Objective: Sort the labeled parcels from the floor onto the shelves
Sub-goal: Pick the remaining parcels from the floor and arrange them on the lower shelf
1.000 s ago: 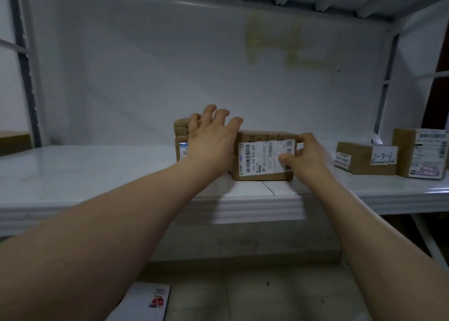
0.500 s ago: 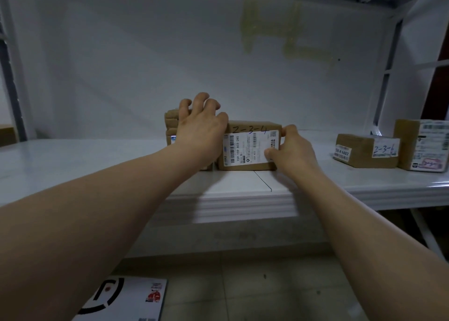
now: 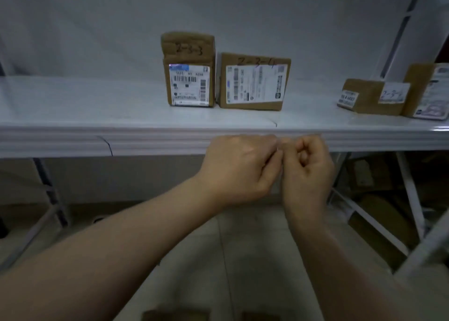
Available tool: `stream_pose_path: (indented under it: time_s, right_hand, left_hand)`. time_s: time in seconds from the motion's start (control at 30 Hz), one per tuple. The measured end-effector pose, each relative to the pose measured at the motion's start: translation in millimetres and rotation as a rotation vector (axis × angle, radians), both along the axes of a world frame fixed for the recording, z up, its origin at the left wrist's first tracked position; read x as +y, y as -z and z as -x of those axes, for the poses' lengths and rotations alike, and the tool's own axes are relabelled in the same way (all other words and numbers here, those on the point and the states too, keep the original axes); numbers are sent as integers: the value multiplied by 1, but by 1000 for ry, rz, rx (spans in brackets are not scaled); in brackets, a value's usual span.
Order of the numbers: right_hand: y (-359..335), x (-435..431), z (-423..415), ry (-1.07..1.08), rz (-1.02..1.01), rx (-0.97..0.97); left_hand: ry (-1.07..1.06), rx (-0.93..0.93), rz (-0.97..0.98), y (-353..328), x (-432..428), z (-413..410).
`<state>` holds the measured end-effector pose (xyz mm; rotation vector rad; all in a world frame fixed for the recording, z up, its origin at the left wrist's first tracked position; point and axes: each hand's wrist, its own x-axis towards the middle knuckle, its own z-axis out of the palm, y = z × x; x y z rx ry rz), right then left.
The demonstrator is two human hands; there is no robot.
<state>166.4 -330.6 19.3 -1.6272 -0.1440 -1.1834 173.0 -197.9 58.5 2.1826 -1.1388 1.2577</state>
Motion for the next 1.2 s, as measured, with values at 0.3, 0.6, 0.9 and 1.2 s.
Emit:
stream_pose_path:
  time_s: [0.3, 0.6, 0.9, 1.2]
  right_hand:
    - [197, -17, 1, -62, 552, 1052]
    - [320, -50, 20, -118, 458, 1747]
    - [365, -36, 3, -62, 701, 2013]
    - [398, -28, 3, -29, 590, 2045]
  left_hand:
    - [-175, 772, -166, 192, 12, 5]
    - [-68, 1457, -437, 310, 11, 7]
    - [-75, 1661, -347, 347, 2, -11]
    - [-125, 1828, -99, 367, 10, -24]
